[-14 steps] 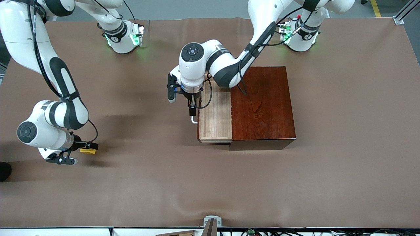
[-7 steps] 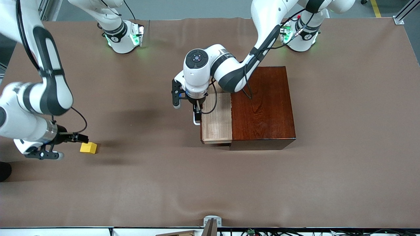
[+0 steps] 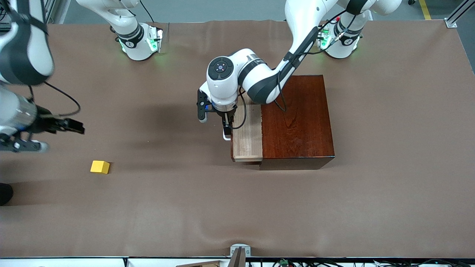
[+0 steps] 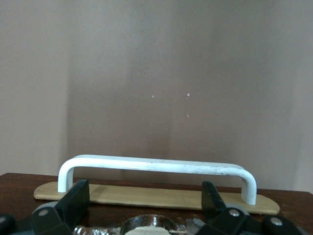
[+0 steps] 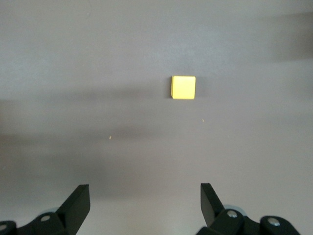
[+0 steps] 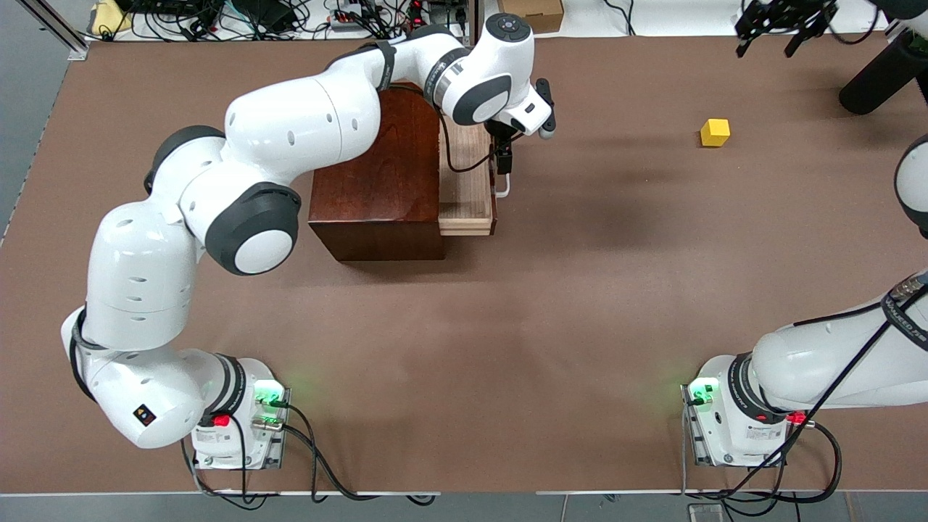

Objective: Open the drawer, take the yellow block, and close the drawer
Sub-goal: 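Push the drawer shut with the left gripper while the right gripper releases the cube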

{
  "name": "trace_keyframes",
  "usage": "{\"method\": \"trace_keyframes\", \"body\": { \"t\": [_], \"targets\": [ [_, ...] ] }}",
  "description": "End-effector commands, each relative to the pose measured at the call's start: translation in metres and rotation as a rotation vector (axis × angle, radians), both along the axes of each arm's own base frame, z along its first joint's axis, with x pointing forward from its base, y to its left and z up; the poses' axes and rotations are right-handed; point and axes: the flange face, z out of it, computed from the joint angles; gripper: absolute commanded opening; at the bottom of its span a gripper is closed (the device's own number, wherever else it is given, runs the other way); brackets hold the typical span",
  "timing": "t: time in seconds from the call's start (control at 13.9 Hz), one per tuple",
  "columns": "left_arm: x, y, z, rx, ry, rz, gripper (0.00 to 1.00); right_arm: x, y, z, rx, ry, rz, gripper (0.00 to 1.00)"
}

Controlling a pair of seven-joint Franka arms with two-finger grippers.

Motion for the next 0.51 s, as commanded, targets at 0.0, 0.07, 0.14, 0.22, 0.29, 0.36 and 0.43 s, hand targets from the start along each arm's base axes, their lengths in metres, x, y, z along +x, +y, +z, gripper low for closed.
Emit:
{"method": "trace_keyframes", "body": {
  "t": [0.0, 0.07, 0.14, 0.22, 0.29, 0.36, 0.43],
  "targets": [
    [-0.013, 0.014, -0.003, 0.133, 0.035, -0.029, 1.0, -0.019, -0.001, 0.051, -0.02, 0.033, -0.022, 1.0],
    [-0.019, 0.013, -0.006, 0.166, 0.038, -0.059, 1.0, -0.03, -0.004, 0.071, -0.018, 0.021, -0.029, 1.0],
    [-0.033, 0.005, -0.009, 0.196, 0.04, -0.099, 1.0, -0.044, -0.01, 0.091, -0.015, -0.01, -0.037, 1.0],
    [-0.038, 0.006, -0.012, 0.227, 0.043, -0.113, 1.0, -0.054, -0.015, 0.097, -0.013, -0.007, -0.048, 1.0],
    [-0.039, 0.009, -0.015, 0.244, 0.054, -0.113, 1.0, -0.062, -0.019, 0.103, -0.012, -0.013, -0.056, 1.0],
    [-0.039, 0.012, -0.016, 0.26, 0.064, -0.112, 1.0, -0.066, -0.018, 0.104, -0.012, -0.01, -0.056, 1.0],
    [-0.04, 0.013, -0.016, 0.281, 0.064, -0.117, 1.0, -0.067, -0.015, 0.105, -0.013, -0.011, -0.056, 1.0]
  ]
}}
